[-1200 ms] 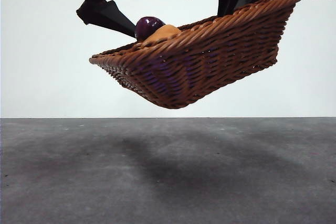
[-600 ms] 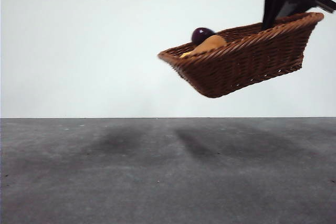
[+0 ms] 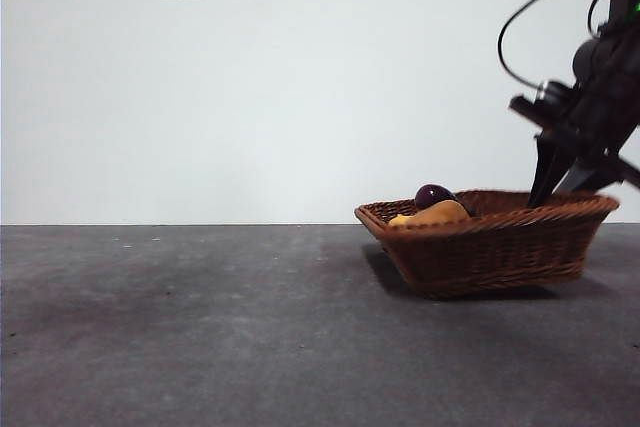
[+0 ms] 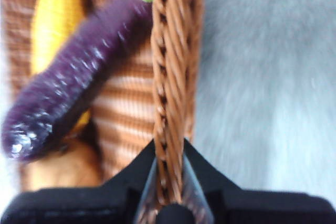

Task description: Help me put the vegetables on the table into the basket

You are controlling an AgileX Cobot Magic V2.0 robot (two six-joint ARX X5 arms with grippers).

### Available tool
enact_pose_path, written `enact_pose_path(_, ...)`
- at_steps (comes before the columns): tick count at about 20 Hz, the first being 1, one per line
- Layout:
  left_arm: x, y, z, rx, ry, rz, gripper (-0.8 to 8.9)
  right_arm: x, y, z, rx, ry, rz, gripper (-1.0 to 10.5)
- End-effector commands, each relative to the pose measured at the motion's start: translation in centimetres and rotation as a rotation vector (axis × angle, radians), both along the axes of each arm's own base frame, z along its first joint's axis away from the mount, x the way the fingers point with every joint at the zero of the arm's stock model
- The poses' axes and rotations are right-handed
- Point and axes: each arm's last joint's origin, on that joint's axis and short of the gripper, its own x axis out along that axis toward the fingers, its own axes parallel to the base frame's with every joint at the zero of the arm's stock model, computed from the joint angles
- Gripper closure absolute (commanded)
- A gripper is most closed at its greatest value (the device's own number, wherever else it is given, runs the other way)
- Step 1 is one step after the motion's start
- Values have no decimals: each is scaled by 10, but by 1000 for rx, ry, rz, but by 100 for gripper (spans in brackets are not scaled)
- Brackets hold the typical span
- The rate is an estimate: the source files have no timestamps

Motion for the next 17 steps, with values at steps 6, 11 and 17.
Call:
enact_pose_path(6, 0, -1, -2, 16, 10, -11, 817, 8, 1, -26, -2, 20, 29, 919)
enact_pose_path(11, 0, 0, -3, 24, 19, -12, 817, 4, -1, -19, -103, 44, -14, 348)
enact_pose_path(17, -2, 6, -13, 225, 14, 46, 816, -48, -4, 100, -257, -176, -115, 353)
